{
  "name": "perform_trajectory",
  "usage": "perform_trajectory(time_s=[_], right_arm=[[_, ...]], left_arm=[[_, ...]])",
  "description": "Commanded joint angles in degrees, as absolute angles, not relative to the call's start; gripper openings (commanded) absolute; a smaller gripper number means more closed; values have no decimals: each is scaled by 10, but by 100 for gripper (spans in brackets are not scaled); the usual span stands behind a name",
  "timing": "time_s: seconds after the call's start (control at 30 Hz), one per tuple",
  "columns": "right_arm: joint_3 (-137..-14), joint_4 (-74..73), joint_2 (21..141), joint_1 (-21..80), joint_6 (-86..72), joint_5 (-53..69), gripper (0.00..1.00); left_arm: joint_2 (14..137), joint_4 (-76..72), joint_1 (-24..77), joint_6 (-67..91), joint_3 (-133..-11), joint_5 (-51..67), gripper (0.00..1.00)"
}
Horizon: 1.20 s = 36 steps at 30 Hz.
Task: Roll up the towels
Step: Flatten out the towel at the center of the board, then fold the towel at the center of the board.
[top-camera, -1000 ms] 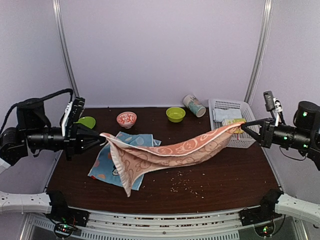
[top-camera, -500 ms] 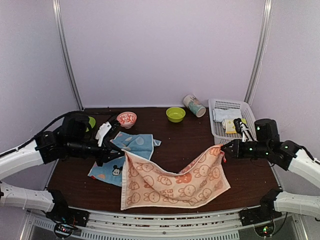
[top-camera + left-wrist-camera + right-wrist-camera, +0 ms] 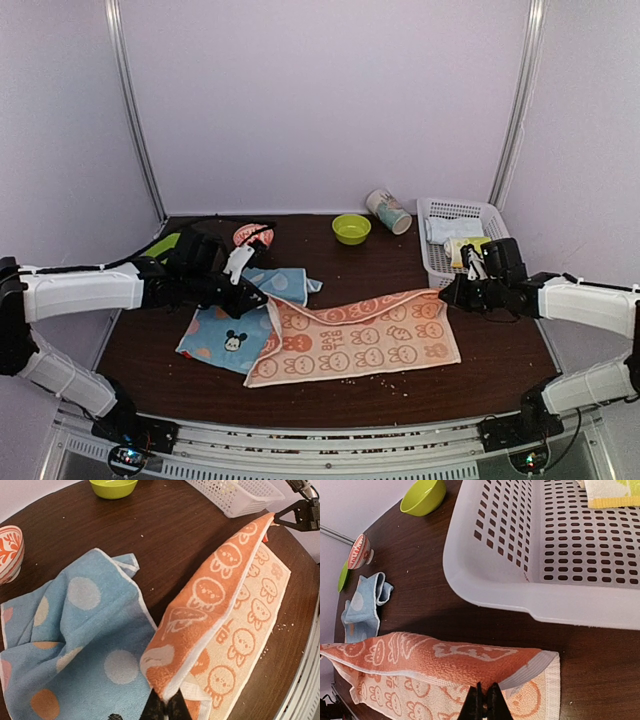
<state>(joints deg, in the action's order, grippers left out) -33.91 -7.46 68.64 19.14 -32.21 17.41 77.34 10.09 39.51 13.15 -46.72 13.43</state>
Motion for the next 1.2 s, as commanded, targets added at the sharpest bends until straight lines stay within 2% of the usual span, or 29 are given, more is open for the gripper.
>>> perform_trajectory(time_s=[0.0, 0.4, 0.73, 1.17], right_arm=[[-358, -68, 678, 188, -313, 141, 0], [-315, -148, 617, 202, -318, 143, 0], [-306, -178, 576, 216, -335, 162, 0], [-318, -160, 552, 220, -348, 160, 0]], left_arm=[[764, 56, 391, 141, -476, 93, 0], [733, 142, 393, 146, -430, 117, 0], [716, 189, 403, 126, -456, 81, 0], [698, 185, 403, -44, -527, 112, 0]])
